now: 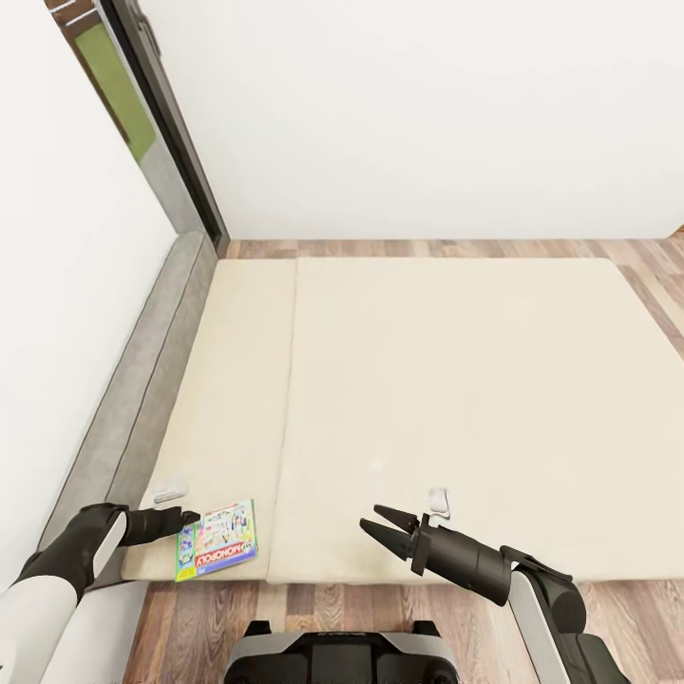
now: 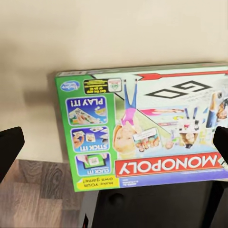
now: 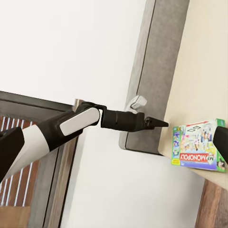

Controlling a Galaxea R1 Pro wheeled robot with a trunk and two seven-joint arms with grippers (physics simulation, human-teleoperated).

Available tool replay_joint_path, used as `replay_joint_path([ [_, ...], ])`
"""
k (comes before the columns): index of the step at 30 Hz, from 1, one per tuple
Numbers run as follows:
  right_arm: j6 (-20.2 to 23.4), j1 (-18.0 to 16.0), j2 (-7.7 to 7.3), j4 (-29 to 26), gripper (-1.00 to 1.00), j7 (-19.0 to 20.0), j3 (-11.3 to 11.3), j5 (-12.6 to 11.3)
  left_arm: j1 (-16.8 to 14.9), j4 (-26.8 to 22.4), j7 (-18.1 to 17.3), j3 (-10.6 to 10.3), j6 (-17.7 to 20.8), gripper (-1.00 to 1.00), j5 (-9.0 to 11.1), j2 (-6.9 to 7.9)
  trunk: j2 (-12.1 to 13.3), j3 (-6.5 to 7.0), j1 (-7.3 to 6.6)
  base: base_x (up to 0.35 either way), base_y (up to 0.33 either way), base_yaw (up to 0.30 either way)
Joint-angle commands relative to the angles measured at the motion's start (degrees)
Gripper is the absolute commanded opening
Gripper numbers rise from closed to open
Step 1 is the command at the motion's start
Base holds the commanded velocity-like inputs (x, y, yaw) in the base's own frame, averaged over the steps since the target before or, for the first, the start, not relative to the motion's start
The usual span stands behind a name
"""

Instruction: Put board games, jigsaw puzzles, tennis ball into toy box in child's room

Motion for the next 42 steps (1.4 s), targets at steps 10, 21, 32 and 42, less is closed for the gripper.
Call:
replay_joint_path([
  [10,0.27,-0.02,0.04,0.04,1.0,0.11,-0.09,-0.16,-0.02,-0.04,-0.1,0.2,0.42,1.0,0.24,-0.02,-0.09,-1.01,0.03,0.0,0.0,0.0],
  [21,0.26,-0.02,0.04,0.05,1.0,0.07,-0.09,-0.16,-0.02,-0.02,-0.04,0.2,-0.51,1.0,0.21,-0.08,-0.09,-2.05,0.03,0.0,0.0,0.0],
  [32,0.26,-0.02,0.04,0.05,1.0,0.03,-0.09,-0.16,-0.08,4.5,1.08,0.28,-3.95,1.0,0.17,-0.11,-0.09,-3.08,0.03,0.0,0.0,0.0],
  [42,0.26,-0.02,0.04,0.05,1.0,0.03,-0.09,-0.16,-0.11,5.26,1.21,0.29,-5.16,1.0,0.22,-0.11,-0.09,-4.02,0.03,0.0,0.0,0.0],
])
